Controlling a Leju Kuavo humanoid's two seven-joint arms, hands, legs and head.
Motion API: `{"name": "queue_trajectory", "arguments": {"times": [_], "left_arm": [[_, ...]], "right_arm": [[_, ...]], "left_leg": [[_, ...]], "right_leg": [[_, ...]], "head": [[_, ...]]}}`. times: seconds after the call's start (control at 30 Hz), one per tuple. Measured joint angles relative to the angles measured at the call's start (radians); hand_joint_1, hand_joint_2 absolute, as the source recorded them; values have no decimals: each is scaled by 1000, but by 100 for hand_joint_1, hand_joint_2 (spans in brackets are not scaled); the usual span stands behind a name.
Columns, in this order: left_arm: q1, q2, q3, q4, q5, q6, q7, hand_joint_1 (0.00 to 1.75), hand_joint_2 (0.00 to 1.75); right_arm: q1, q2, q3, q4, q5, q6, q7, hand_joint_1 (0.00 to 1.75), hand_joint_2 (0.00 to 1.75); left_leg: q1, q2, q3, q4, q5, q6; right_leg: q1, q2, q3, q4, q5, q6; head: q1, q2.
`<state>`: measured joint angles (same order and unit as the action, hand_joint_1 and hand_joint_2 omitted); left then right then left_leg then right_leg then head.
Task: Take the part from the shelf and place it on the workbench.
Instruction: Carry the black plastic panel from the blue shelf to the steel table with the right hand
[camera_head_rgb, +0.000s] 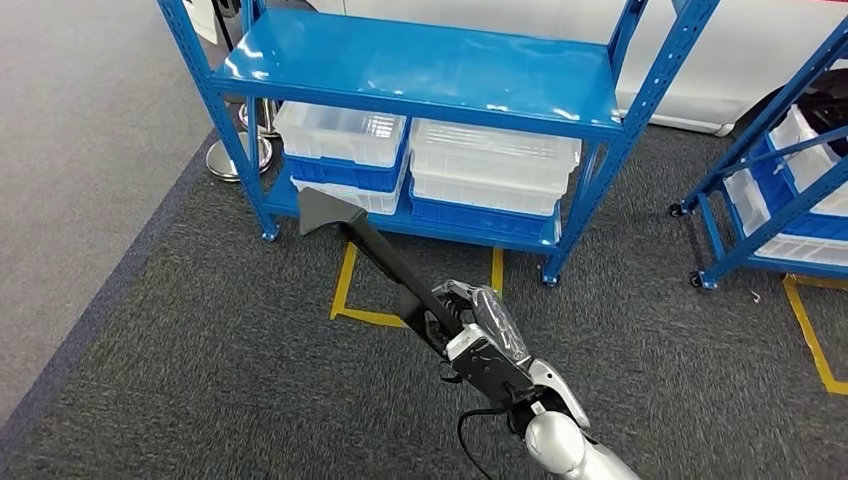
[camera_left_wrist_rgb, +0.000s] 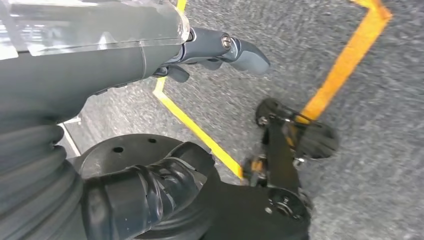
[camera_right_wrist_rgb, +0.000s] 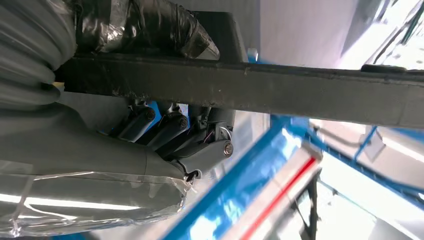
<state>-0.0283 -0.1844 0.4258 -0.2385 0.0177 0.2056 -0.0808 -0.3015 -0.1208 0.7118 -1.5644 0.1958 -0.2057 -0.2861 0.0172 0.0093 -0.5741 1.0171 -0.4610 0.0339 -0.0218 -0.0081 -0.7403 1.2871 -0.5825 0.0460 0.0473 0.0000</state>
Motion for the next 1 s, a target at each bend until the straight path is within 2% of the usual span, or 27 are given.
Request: {"name": "queue_trajectory", "arguments": {"times": [0.03, 0.07, 0.1, 0.13, 0.2, 0.23, 0.27, 0.3, 0.33, 0.37, 0.4, 0.47, 0.5, 0.53, 0.57, 0.6, 0.63, 0.67, 0.7, 0.73, 0.83, 0.9, 0.93, 1.0], "left_arm": [[-1, 0, -3, 0, -1, 0, -3, 0, 175], [-2, 0, -5, 0, -1, -1, -6, 0, 175], [-3, 0, -7, 0, -1, 0, -8, 0, 175], [-5, -1, -9, 0, 0, 0, -9, 0, 175], [-9, -2, -12, 0, 0, 3, -12, 0, 175], [-11, -3, -15, 0, 0, 3, -15, 0, 175], [-11, -3, -18, 0, 0, 4, -17, 0, 175], [-12, -3, -21, 0, -1, 5, -19, 0, 175], [-12, -3, -25, 0, -1, 5, -20, 0, 175], [-13, -3, -29, 0, -2, 6, -21, 0, 175], [-13, -3, -31, 0, -3, 8, -21, 0, 175], [-13, -2, -33, 1, -4, 11, -21, 0, 175], [-13, -2, -35, 1, -5, 13, -21, 0, 175], [-12, -2, -36, 1, -5, 15, -21, 0, 175], [-12, -2, -37, 1, -4, 17, -21, 0, 175], [-12, -2, -37, 1, -4, 19, -21, 0, 175], [-12, -2, -38, 1, -4, 20, -21, 0, 175], [-13, -2, -38, 1, -3, 21, -21, 0, 175], [-13, -2, -39, 1, -2, 21, -22, 0, 175], [-14, -2, -39, 1, -2, 22, -22, 0, 175], [-17, -1, -42, 1, 0, 24, -22, 0, 175], [-17, -1, -45, 1, 0, 23, -22, 0, 175], [-17, -2, -47, 1, 0, 23, -21, 0, 175], [-16, -2, -51, 1, 0, 20, -22, 0, 175]], "right_arm": [[2, 0, 0, -3, -32, 22, -3, 175, 175], [5, 0, 0, -7, -62, 42, -5, 175, 175], [6, 0, 0, -11, -92, 62, -8, 175, 175], [7, 1, 0, -17, -118, 80, -10, 175, 175], [7, 2, 0, -31, -158, 108, -17, 175, 175], [6, 3, 0, -38, -172, 117, -21, 175, 175], [6, 3, 0, -43, -182, 124, -23, 175, 175], [7, 4, 0, -45, -191, 131, -25, 175, 175], [8, 4, 0, -47, -199, 137, -26, 175, 175], [8, 5, 0, -47, -206, 144, -27, 175, 175], [9, 6, 0, -47, -212, 149, -28, 175, 175], [9, 7, 0, -47, -221, 160, -30, 175, 175], [10, 8, 0, -47, -225, 164, -31, 175, 175], [11, 8, 0, -47, -228, 169, -33, 175, 175], [12, 8, 0, -47, -231, 172, -35, 175, 175], [13, 8, 0, -47, -234, 175, -37, 175, 175], [13, 8, 0, -47, -236, 177, -39, 175, 175], [13, 8, 0, -48, -236, 179, -41, 175, 175], [12, 8, 0, -48, -236, 181, -43, 175, 175], [12, 8, 0, -49, -236, 183, -44, 175, 175], [11, 8, 0, -51, -236, 186, -46, 175, 175], [10, 9, 0, -51, -236, 185, -46, 175, 175], [10, 9, 0, -51, -236, 186, -47, 175, 175], [13, 7, 0, -51, -236, 189, -50, 175, 175]], "left_leg": [[-2, 1, -20, 3, 13, 0], [-4, 1, -39, 5, 26, 0], [-6, 0, -57, 8, 38, -2], [-7, 0, -72, 9, 50, -4], [-9, -1, -89, 10, 71, -12], [-8, -1, -92, 7, 82, -18], [-8, 0, -94, 3, 93, -25], [-6, 0, -96, -1, 101, -32], [-4, 0, -100, 0, 96, -38], [-4, -1, -107, 16, 73, -43], [-3, -3, -119, 50, 33, -47], [-2, -3, -151, 169, -59, -53], [-2, -3, -163, 231, -80, -56], [-1, -3, -166, 272, -78, -59], [0, -3, -150, 277, -57, -61], [1, -3, -117, 245, -30, -62], [2, -3, -71, 185, -14, -61], [2, -4, -24, 118, -12, -58], [0, -4, 10, 64, -21, -54], [-1, -5, 30, 29, -34, -49], [-3, -6, 31, 6, -42, -29], [1, -4, 26, 0, -31, -12], [3, -3, 22, -3, -25, -4], [2, -1, 10, -3, -14, 6]], "right_leg": [[0, 1, 10, 33, 10, -1], [1, 2, 35, 35, 37, -5], [2, 3, 77, 3, 64, -10], [5, 3, 137, -60, 74, -18], [15, 3, 257, -223, 41, -33], [20, 3, 291, -279, 22, -38], [24, 3, 304, -311, 14, -43], [22, 3, 300, -317, 22, -48], [21, 2, 293, -321, 34, -56], [18, 1, 285, -325, 46, -64], [16, -1, 276, -327, 58, -71], [18, -3, 250, -323, 76, -78], [18, -4, 236, -318, 85, -77], [18, -4, 221, -313, 92, -75], [17, -5, 207, -306, 98, -73], [17, -5, 194, -297, 103, -70], [16, -5, 182, -287, 105, -67], [16, -4, 172, -276, 107, -64], [18, -4, 163, -267, 108, -59], [19, -4, 155, -261, 111, -54], [22, -5, 143, -256, 121, -38], [20, -2, 133, -237, 105, -29], [18, 0, 117, -201, 78, -24], [14, 3, 68, -81, 3, -16]], "head": [[0, 0], [0, 0], [0, 0], [0, 0], [-1, 0], [-1, 0], [-1, 0], [0, 0], [0, 0], [0, 0], [0, 0], [0, 0], [0, 0], [0, 0], [0, 0], [-1, 0], [-1, 0], [-1, 0], [-1, 0], [-1, 0], [0, 0], [0, 0], [0, 0], [0, 0]]}}
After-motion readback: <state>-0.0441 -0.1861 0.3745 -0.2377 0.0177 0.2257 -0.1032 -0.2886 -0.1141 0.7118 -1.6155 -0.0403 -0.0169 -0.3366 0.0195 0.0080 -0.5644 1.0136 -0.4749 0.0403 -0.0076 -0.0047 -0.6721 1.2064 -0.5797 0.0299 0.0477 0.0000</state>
